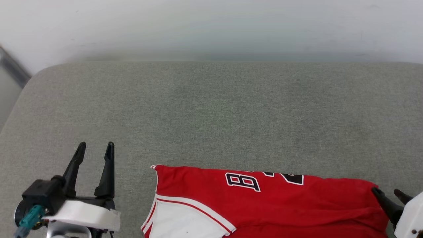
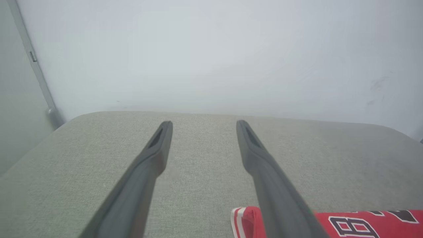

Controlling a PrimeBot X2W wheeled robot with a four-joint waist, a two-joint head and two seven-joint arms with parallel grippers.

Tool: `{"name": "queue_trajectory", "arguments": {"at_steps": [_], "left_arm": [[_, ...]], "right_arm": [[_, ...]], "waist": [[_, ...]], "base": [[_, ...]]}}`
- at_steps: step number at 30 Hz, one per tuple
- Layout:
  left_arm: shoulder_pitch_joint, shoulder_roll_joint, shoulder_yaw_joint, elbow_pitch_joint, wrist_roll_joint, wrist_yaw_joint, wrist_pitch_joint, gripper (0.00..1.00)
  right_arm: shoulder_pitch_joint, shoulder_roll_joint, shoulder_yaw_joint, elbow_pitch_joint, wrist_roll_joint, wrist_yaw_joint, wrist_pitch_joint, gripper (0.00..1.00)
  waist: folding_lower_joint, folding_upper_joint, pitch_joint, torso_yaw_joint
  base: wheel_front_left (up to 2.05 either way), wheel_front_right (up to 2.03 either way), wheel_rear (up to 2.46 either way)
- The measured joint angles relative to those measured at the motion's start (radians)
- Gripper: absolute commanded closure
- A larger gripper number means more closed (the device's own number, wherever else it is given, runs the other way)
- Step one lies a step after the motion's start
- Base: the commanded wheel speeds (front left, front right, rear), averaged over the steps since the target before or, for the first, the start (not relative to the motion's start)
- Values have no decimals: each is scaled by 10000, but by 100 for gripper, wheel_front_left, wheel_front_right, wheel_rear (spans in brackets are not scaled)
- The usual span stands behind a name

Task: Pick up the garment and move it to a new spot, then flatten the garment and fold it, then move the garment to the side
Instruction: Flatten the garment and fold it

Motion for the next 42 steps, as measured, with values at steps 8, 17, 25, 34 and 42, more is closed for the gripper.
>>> {"name": "queue_trajectory", "arguments": {"at_steps": [8, 17, 25, 34, 42], "left_arm": [[1403, -2270, 2334, -1149, 2708, -644, -2, 0], [2009, -3699, 3471, -1032, 4213, -2420, -13, 0], [1741, -4286, 3981, -807, 4717, -3175, -15, 0], [1690, -4474, 3973, -485, 4991, -3369, -13, 0], [1686, -4544, 3921, -313, 5014, -3402, -13, 0]], "right_arm": [[344, 1133, -1129, 90, -727, 0, 314, 0], [396, 1576, -1603, 1229, -698, 0, 182, 0], [344, 1528, -1570, 2027, -366, 6, 0, 0], [220, 1289, -686, 2345, 320, -81, -401, 0], [204, 1243, 10, 2464, 579, -82, -949, 100]], "waist": [[1, 0, 183, 218], [0, -1, 385, 525], [0, 0, 555, 720], [0, 0, 600, 755], [1, 0, 433, 764]], "base": [[0, 0, 0], [0, 0, 0], [0, 0, 0], [0, 0, 0], [0, 0, 0]]}}
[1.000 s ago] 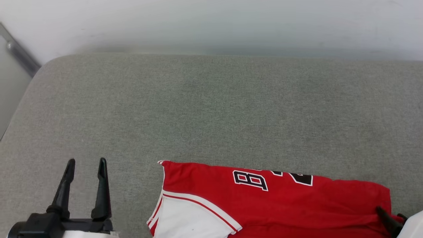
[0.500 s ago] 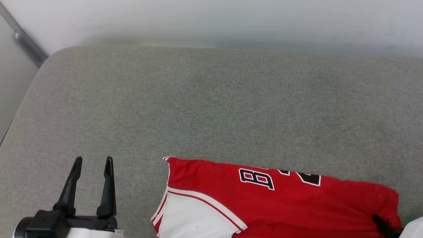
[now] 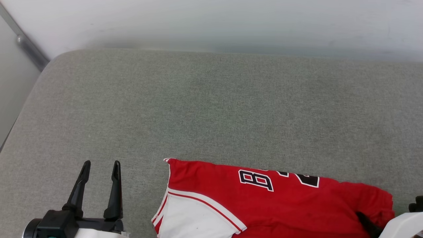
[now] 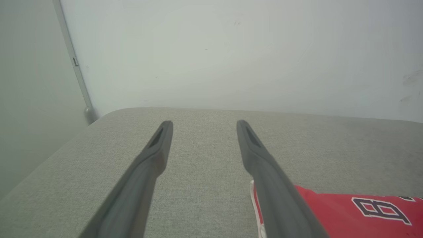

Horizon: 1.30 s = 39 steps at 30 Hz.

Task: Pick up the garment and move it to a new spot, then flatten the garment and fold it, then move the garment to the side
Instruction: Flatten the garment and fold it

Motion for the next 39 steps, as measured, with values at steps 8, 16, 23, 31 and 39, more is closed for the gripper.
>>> {"name": "queue_trajectory", "arguments": {"at_steps": [8, 16, 23, 31, 39], "left_arm": [[39, 71, -82, 15, -27, -2, 0, 0], [70, 148, -199, 52, -44, -10, -2, 0], [74, 161, -242, 132, -82, -12, -2, 0], [222, 119, -314, 159, -82, -12, -2, 0], [274, 36, -389, 176, -98, -12, 0, 0]], "right_arm": [[-49, -25, -130, 140, -151, 92, -575, 100], [-310, -502, -1383, 568, -871, 90, -993, 100], [-598, -780, -2111, 690, -1206, 86, -1066, 100], [-208, -761, -1329, -825, -721, 82, -337, 100], [662, -207, -316, -3300, -138, 82, 1076, 100]], "waist": [[1, 0, -136, -84], [0, 0, -183, -232], [1, 0, -249, -374], [1, 0, -454, -589], [1, 0, -630, -677]], "base": [[0, 0, 0], [0, 0, 0], [0, 0, 0], [0, 0, 0], [0, 0, 0]]}}
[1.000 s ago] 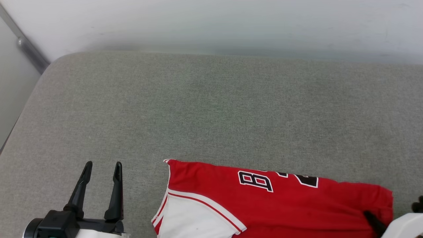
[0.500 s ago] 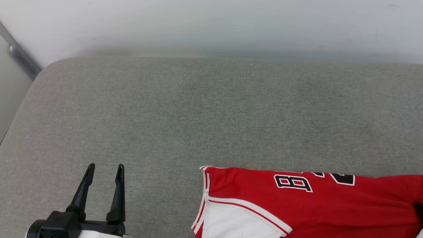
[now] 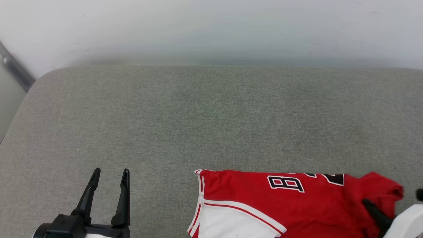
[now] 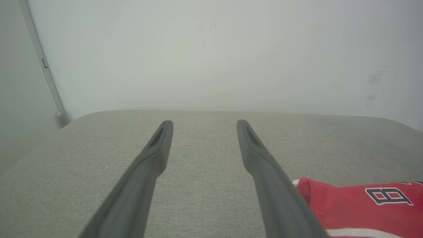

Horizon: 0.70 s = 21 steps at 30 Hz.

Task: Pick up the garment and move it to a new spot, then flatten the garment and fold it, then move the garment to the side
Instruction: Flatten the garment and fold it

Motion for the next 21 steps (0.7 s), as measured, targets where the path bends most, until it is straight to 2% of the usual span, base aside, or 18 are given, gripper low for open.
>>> {"name": "queue_trajectory", "arguments": {"at_steps": [1, 2, 4, 5, 9, 12, 16, 21], "left_arm": [[2, -6, -6, -6, -2, 0, -2, 0], [6, -15, -17, 6, -4, 0, -2, 0], [7, -33, 10, 35, -15, 0, -2, 0], [-3, -25, -19, 54, -67, 0, -2, 0], [-36, 4, -56, 88, -77, 0, -2, 0], [-101, 15, -123, 125, -81, 0, -2, 0], [-155, 33, -38, 157, -98, 0, -2, 0], [-159, 127, -63, 184, -146, 0, -2, 0]], "right_arm": [[118, 104, 150, -268, 58, 0, 173, 100], [361, 500, 631, -947, 117, 0, 523, 100], [406, 759, 926, -1237, 134, -2, 708, 100], [406, 1062, 1513, -1469, 337, 0, 970, 100], [296, 1313, 2025, -1499, 658, -2, 1080, 100], [94, 1375, 2370, -1317, 836, -2, 970, 100], [-37, 1388, 2918, -732, 1701, -2, 207, 100], [-454, 1396, 3607, 316, 2075, -2, -704, 100]], "waist": [[0, 0, -8, 5], [0, 0, -24, 33], [0, 0, -24, 77], [0, 0, -8, 183], [-1, 0, 24, 358], [0, 0, 61, 529], [0, 0, 64, 798], [0, 1, 57, 1064]], "base": [[0, 0, 0], [0, 0, 0], [0, 0, 0], [0, 0, 0], [0, 0, 0], [0, 0, 0], [0, 0, 0], [0, 0, 0]]}}
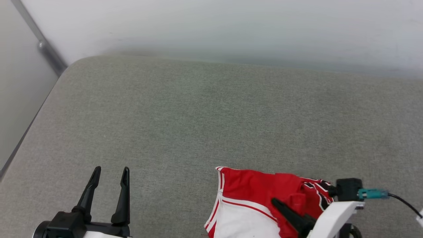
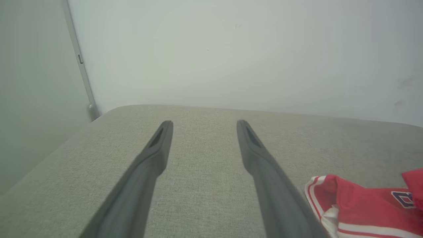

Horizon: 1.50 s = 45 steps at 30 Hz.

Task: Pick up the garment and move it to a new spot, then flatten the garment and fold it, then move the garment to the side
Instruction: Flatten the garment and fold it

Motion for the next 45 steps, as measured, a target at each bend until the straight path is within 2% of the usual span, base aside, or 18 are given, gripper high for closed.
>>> {"name": "queue_trajectory", "arguments": {"at_steps": [8, 9, 10, 11, 17, 21, 26, 34, 37, 41, 43, 45], "left_arm": [[-19, 33, -8, 4, -36, 0, 0, 0], [-23, 33, -35, 2, -35, 0, 0, 0], [-23, 31, -44, -2, -35, 0, 0, 0], [-28, 27, -54, -8, -35, 0, 0, 0], [-37, 29, 36, -29, -36, 0, 0, 0], [-39, 17, 17, -8, -31, 0, 0, 0], [-39, 35, 21, -4, -15, 0, 0, 0], [-40, 96, 71, -33, -10, 0, 0, 0], [-81, 77, 8, -38, -36, 0, 0, 0], [-226, 8, -50, -81, -35, 0, 0, 0], [-259, 4, -121, -138, -17, 0, 0, 0], [-263, -13, -169, -232, -19, 0, 0, 0]], "right_arm": [[-763, 4, 1047, 1492, 182, -2, -1037, 100], [-825, 2, 1154, 1657, 163, -2, -1066, 96], [-868, 4, 1266, 1770, 79, -2, -1129, 20], [-910, 12, 1350, 1850, 59, 0, -1198, 0], [-1077, 8, 1877, 1977, 176, 0, -1315, 0], [-1104, 15, 2167, 1486, 583, 0, -1093, 0], [-1178, 15, 1743, 965, 151, 0, -949, 0], [-1983, -81, 90, 322, -2815, 0, -1488, 0], [-2423, -1024, -169, 125, -4592, 2, -2324, 0], [-2370, -1398, -984, 221, -5223, 0, -3591, 0], [-2238, -1870, -1195, 213, -5848, 6, -4259, 0], [-1975, -1781, -1592, 194, -5741, 0, -4838, 0]], "waist": [[0, -1, 30, 328], [0, 0, 35, 359], [0, -1, 41, 388], [0, -1, 51, 415], [0, 0, 68, 428], [0, 0, 57, 231], [0, 0, -37, 3], [0, 0, -154, -505], [0, 0, -156, -689], [-1, -1, -137, -866], [-1, 0, -109, -910], [-1, 0, -83, -946]], "base": [[0, 0, 0], [0, 0, 0], [0, 0, 0], [0, 0, 0], [0, 0, 0], [0, 0, 0], [0, 0, 0], [0, 0, 0], [0, 0, 0], [0, 0, 0], [0, 0, 0], [0, 0, 0]]}}
